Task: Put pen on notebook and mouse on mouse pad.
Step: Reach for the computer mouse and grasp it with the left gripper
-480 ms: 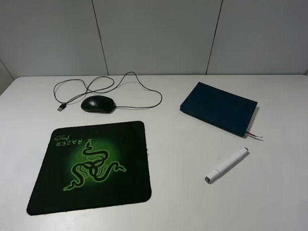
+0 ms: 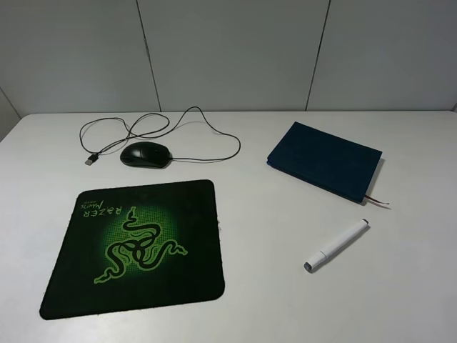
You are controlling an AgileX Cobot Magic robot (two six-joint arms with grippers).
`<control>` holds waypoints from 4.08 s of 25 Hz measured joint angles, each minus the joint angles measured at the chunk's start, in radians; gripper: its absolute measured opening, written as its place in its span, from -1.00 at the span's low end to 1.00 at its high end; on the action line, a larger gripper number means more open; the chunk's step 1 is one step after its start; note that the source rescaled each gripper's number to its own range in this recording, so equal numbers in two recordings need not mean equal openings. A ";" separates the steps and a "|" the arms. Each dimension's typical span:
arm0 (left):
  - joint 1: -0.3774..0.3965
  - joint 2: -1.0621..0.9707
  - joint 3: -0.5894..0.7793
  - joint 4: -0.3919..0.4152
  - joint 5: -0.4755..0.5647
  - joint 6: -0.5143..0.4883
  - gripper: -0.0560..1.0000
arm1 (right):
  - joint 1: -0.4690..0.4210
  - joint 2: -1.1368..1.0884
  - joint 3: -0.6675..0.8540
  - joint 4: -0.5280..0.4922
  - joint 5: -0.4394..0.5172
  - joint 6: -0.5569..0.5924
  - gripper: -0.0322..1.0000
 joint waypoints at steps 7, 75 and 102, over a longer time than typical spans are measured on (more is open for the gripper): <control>0.000 0.000 0.000 0.000 0.001 0.000 0.86 | 0.000 0.000 0.000 0.000 0.000 0.000 1.00; -0.156 2.080 -1.218 -0.001 0.113 0.653 1.00 | 0.000 0.000 0.000 0.000 0.000 0.000 1.00; -0.221 2.347 -1.408 0.059 0.045 0.931 1.00 | 0.000 0.000 0.000 0.000 0.000 0.000 1.00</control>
